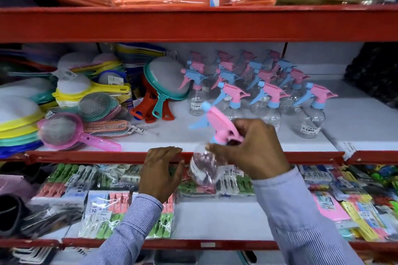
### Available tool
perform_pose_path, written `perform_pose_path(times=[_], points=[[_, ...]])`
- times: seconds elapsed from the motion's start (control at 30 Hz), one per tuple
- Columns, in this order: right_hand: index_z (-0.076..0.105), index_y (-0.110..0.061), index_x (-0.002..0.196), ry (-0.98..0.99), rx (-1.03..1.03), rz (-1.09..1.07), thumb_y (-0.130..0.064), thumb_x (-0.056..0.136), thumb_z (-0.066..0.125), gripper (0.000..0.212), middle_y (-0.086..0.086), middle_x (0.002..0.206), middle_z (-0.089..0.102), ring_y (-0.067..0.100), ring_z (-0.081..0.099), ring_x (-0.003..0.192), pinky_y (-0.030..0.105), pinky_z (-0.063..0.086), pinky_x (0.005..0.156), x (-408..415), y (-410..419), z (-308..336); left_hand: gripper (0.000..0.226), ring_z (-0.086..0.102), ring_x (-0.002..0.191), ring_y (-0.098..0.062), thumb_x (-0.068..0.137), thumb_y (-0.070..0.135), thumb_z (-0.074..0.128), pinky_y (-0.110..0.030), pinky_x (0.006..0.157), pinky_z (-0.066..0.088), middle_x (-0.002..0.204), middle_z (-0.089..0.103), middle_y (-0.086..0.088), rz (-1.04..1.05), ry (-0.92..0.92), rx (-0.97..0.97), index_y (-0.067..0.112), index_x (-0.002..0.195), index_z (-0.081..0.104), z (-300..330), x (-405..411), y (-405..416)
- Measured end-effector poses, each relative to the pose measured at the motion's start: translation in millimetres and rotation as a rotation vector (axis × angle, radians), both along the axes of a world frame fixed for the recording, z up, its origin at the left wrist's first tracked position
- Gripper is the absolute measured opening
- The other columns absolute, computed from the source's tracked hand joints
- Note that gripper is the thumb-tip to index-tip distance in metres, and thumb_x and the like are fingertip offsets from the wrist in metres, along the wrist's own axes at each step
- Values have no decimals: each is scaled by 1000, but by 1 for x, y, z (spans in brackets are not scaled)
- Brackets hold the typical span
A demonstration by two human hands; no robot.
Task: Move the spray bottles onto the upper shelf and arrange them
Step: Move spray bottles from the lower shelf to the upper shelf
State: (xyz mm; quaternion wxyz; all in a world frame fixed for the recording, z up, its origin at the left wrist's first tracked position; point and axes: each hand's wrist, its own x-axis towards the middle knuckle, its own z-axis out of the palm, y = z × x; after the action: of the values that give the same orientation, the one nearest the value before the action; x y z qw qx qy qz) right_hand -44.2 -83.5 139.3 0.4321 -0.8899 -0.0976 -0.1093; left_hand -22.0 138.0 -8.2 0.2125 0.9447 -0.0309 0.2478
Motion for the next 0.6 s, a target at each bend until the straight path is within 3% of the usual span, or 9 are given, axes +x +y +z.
perform_pose_path(times=[0.17, 0.27, 0.4, 0.5, 0.6], points=[[74, -9, 81, -140, 25, -55, -26, 62, 84, 28, 12, 81, 76, 28, 68, 77, 34, 55, 69, 63, 39, 18, 32, 59, 103, -19, 83, 34, 64, -34, 94, 45, 111, 72, 3, -6, -9, 5, 25, 114, 66, 2, -3, -1], [72, -8, 83, -130, -5, -69, -23, 62, 83, 28, 3, 81, 72, 24, 63, 73, 25, 48, 67, 98, 60, 2, 34, 58, 106, -19, 84, 34, 62, -33, 96, 43, 113, 71, 3, -14, -10, -2, 26, 116, 65, 3, -3, 0], [68, -9, 93, -136, 20, -125, -23, 61, 81, 37, 13, 92, 74, 30, 68, 84, 23, 49, 78, 122, 78, -26, 37, 55, 106, -18, 82, 35, 60, -31, 95, 40, 113, 69, 4, -18, -8, -13, 27, 118, 64, 4, -4, 1], [62, -14, 110, -165, 162, -152, -25, 58, 79, 56, 11, 96, 75, 32, 71, 87, 39, 59, 84, 130, 87, -39, 38, 55, 106, -18, 82, 35, 59, -31, 95, 41, 113, 69, 4, -22, -15, -16, 27, 118, 64, 5, -3, 2], [57, -19, 114, -176, 284, -166, -17, 62, 78, 55, 7, 91, 77, 28, 73, 81, 40, 60, 81, 130, 91, -39, 38, 55, 105, -18, 82, 36, 58, -33, 95, 44, 113, 69, 4, -21, -17, -14, 26, 118, 64, 5, -1, 3]])
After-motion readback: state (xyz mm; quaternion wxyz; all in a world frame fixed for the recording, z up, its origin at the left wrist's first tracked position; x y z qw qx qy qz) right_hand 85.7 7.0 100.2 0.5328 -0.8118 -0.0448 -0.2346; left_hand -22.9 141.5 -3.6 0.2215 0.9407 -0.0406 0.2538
